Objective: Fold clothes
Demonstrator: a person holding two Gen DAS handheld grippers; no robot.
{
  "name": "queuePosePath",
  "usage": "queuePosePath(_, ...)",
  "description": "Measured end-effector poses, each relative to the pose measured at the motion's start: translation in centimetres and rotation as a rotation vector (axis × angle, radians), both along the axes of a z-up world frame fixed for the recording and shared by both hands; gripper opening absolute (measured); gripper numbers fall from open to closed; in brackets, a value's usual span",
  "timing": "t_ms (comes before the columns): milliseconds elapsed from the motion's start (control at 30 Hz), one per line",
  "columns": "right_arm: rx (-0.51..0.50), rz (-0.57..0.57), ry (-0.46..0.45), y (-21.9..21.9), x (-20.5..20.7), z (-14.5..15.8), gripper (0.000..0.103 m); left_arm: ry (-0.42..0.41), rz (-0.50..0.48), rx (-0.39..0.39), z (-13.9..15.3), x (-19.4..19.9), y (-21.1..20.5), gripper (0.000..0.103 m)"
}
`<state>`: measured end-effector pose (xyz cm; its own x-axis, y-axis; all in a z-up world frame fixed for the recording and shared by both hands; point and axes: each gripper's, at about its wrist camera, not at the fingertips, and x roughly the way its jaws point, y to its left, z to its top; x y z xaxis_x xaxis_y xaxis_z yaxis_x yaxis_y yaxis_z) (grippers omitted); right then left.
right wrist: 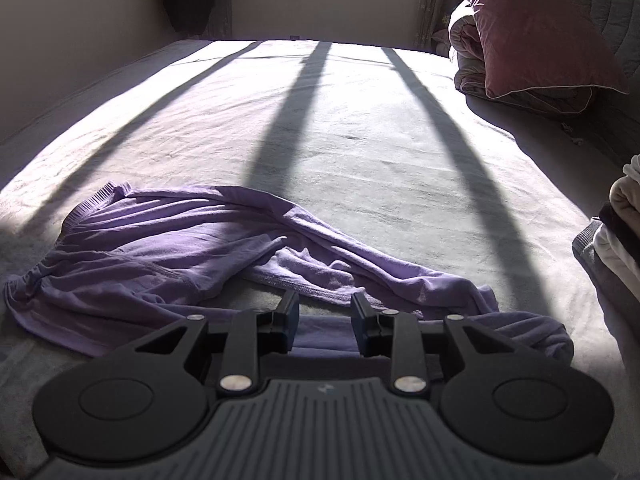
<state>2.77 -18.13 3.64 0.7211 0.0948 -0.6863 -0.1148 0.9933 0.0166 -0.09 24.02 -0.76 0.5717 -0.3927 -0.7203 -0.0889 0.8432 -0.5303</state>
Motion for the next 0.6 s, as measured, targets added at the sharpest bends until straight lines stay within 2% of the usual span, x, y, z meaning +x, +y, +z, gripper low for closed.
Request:
queuePosePath(67, 0.074, 0.038, 0.037, 1.9, 1.1, 0.1, 0.032, 0.011, 0.023, -0.092, -0.9, 0.3, 0.5, 0.035)
queuePosePath(200, 0.156, 0.092, 0.098, 5.9, 2.9, 0.5, 0.032, 0.027, 0.049, -0.191, -2.0, 1.2, 1.0, 0.035)
queuePosePath(467, 0.199, 0.185, 0.158, 14.3, 7.1, 1.8, 0.032, 0.026, 0.096, -0.268, -3.2, 2.7, 1.6, 0.034)
queuePosePath(533, 0.220, 0.191, 0.177, 16.3, 8.4, 1.7, 0.032, 0.034, 0.100, -0.257, -3.4, 3.1, 1.4, 0.023)
queuePosePath(600, 0.251, 0.188, 0.205, 18.0, 9.9, 1.4, 0.032, 0.016, 0.093, -0.227, -3.2, 3.0, 0.9, 0.018)
